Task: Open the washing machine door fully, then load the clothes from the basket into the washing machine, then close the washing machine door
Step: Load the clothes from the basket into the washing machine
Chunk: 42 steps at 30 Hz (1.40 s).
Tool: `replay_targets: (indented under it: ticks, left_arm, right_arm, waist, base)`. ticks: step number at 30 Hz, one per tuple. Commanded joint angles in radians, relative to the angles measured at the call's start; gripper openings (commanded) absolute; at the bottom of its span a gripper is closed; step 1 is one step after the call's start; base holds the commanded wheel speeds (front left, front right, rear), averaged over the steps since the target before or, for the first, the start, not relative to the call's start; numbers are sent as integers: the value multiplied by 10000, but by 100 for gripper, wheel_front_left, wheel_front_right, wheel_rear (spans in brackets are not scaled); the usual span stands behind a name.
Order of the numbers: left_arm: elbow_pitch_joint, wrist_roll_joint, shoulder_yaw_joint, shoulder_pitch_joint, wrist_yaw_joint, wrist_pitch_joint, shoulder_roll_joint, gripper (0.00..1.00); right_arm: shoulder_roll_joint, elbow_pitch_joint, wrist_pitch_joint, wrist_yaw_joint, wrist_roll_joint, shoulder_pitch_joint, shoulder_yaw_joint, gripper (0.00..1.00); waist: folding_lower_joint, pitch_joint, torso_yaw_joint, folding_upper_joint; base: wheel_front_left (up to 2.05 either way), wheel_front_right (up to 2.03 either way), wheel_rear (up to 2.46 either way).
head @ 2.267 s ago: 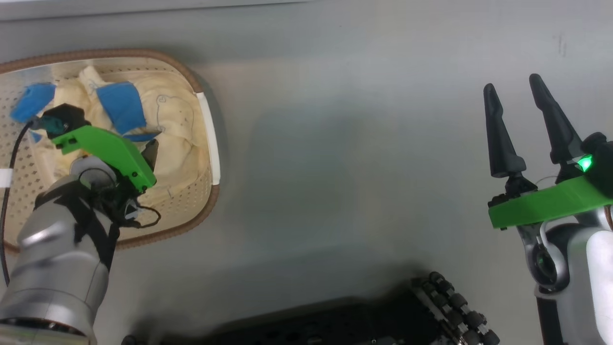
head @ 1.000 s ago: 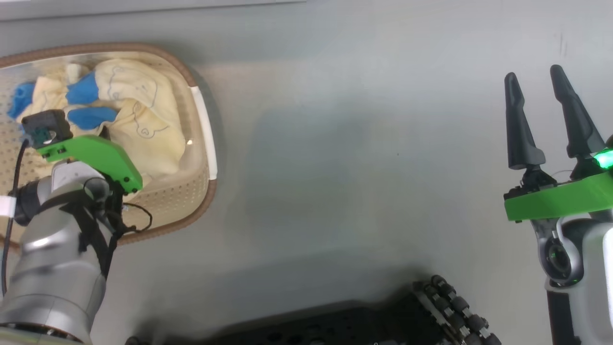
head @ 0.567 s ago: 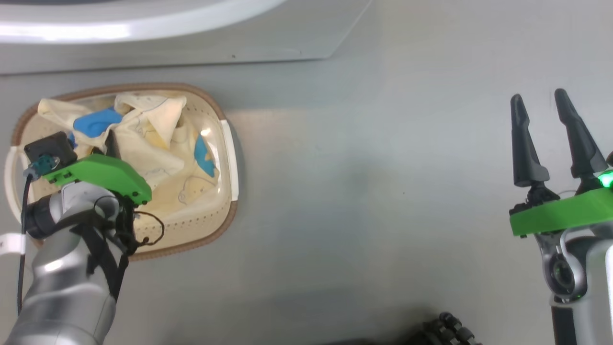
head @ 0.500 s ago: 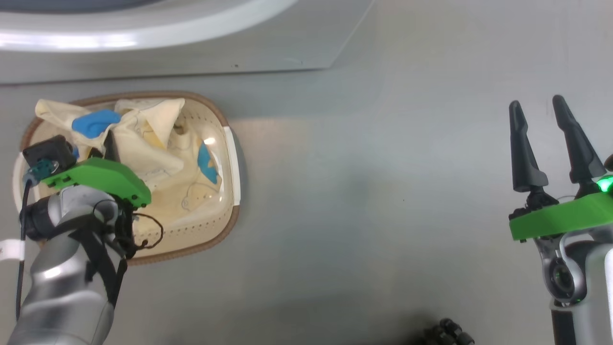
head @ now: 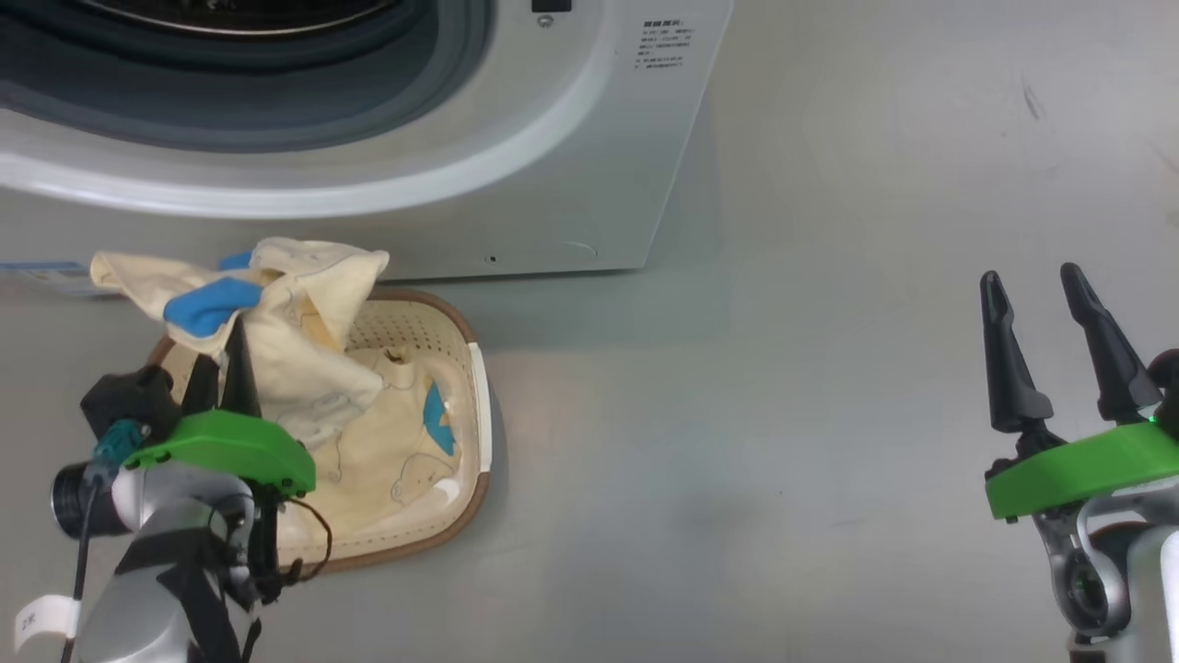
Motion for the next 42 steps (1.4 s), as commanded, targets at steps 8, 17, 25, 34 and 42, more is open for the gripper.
replay_targets:
  ticks: [8, 17, 25, 34, 42]
  left_arm:
    - [-1432, 365, 258, 1275, 235, -137, 496, 0]
    - [-2786, 430, 26, 2452, 542, 262, 615, 0]
    - [-3867, 428, -65, 3226, 814, 709, 796, 0]
    - [-4492, 388, -98, 3693, 1042, 1025, 930, 0]
    - [-4669, 360, -144, 3706, 1125, 1121, 961, 0]
  right_arm:
    - [-233, -203, 160, 0, -180, 304, 329, 100]
    - [-207, -280, 360, 0, -253, 886, 437, 100]
    - [-183, -412, 559, 0, -265, 1385, 432, 100]
    - [-163, -468, 668, 0, -239, 1628, 455, 100]
    - [-149, -513, 701, 0, -240, 1634, 484, 100]
  waist:
    - [1, -1413, 230, -1]
    - [1, -2435, 450, -1]
    - [1, -3008, 570, -1]
    - [1, -3283, 566, -1]
    - [1, -3254, 630, -1]
  base:
    - [0, 0, 0]
    - [0, 0, 0]
    - [0, 0, 0]
    - [0, 0, 0]
    - [0, 0, 0]
